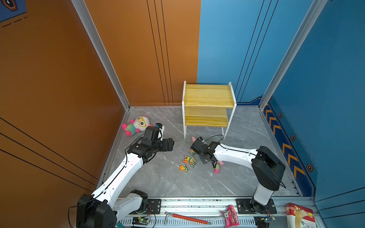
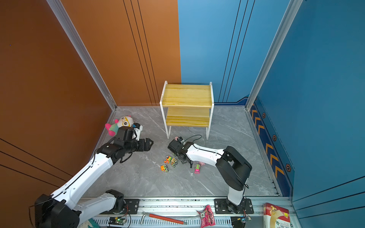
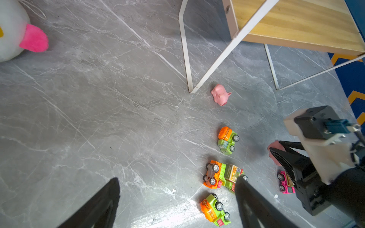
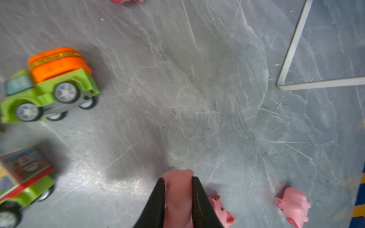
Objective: Organize plastic toys on shelves
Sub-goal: Rotate the plastic toy at the center of the table.
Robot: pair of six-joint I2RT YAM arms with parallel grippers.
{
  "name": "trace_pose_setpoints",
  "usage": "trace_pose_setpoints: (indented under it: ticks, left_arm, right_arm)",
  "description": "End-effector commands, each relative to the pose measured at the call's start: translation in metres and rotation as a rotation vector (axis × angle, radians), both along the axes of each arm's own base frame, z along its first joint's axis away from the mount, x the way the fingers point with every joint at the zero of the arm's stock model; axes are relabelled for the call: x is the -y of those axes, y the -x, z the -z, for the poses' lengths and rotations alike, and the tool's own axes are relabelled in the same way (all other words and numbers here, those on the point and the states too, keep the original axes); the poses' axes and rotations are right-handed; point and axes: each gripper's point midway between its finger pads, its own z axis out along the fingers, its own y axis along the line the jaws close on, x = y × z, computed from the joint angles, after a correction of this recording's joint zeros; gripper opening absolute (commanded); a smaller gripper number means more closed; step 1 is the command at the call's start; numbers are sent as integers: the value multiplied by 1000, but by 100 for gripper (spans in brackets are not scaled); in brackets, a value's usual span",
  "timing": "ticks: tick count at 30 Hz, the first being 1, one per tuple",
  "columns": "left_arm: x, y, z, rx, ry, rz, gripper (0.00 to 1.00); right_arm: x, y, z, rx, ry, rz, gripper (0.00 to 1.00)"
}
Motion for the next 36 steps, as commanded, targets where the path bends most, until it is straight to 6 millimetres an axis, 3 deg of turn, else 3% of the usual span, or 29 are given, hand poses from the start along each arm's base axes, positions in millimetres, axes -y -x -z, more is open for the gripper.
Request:
trace_pose_setpoints:
  ticks: [1,8,16,25,36]
  left_arm:
    - [-3,-1,0,1,4,-18,91]
    - [-3,-2,0,-2,7,-18,91]
    - [-3,-3,0,1,13,-16,91]
    - [-2,-3,-2,4,17,-14,91]
    - [-1,-2,-3,8,26,-8,91]
  right_arm:
    - [10,-13,-6,72,158,-35,24]
    - [-2,-22,9,74,191,-51,26]
    - [-18,-17,13,41,112,-51,37]
    - [-36,-4,8,6,-9,-28,40]
    - [-37,11,-5,-6,-104,-3,42]
